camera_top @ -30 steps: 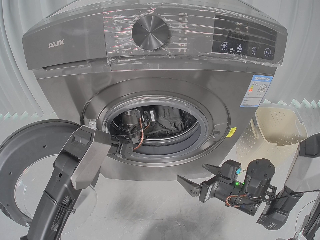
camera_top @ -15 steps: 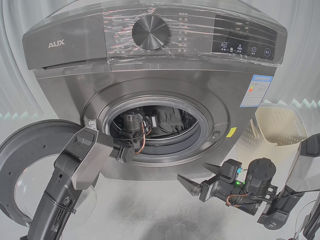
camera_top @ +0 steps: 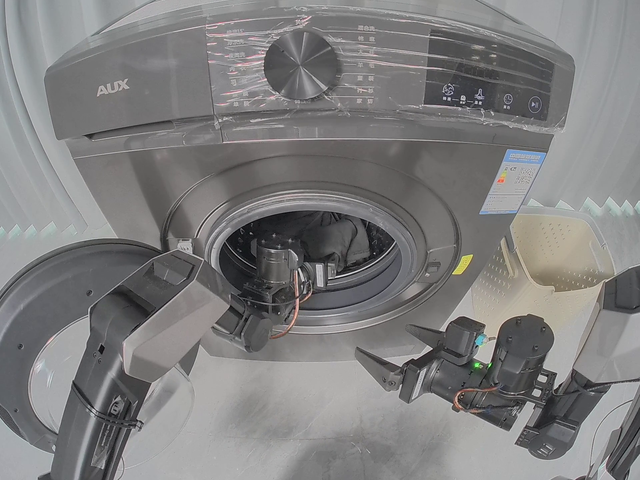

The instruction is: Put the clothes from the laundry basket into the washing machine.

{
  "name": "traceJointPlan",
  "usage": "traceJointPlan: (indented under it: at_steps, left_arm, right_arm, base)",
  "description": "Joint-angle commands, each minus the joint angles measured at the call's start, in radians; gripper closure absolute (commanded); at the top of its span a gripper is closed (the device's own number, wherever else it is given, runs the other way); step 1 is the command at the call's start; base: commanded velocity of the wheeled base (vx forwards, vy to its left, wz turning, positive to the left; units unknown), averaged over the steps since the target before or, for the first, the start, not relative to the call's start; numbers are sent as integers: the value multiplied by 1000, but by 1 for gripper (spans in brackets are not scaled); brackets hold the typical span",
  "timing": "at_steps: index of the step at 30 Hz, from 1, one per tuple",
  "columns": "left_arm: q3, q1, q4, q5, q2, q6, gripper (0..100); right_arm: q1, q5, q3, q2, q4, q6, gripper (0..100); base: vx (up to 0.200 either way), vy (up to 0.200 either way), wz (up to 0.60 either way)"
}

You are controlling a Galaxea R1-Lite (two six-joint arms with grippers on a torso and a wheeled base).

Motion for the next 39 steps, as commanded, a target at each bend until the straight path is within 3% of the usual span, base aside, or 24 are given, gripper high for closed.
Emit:
traceJointPlan:
  at_steps: [1,11,25,29,34,39]
  left_arm:
    - [227,-42,-16,-8,-137,8,0]
    - [434,-97,-114,-8,-207,8,0]
    - [866,-335,-304,10,-447,-9,0]
    - [985,-372,-385,24,-565,-11,0]
    - [1146,-368,-527,27,-721,-43,0]
    - [1300,-298,-658,101,-798,-29,0]
  right_arm:
    - [2,0,0,-5,-1,0,0]
    - [2,0,2,-15,-1,0,0]
    - [2,-3,19,-61,1,-3,0]
    - [2,-9,54,-114,1,-11,0]
    - [-14,-83,98,-203,2,-35,0]
    - [-53,-98,180,-281,2,-44,0]
  base:
    - [0,0,0]
    - [0,0,0]
    - [0,0,0]
    - [0,0,0]
    - [0,0,0]
    - [0,0,0]
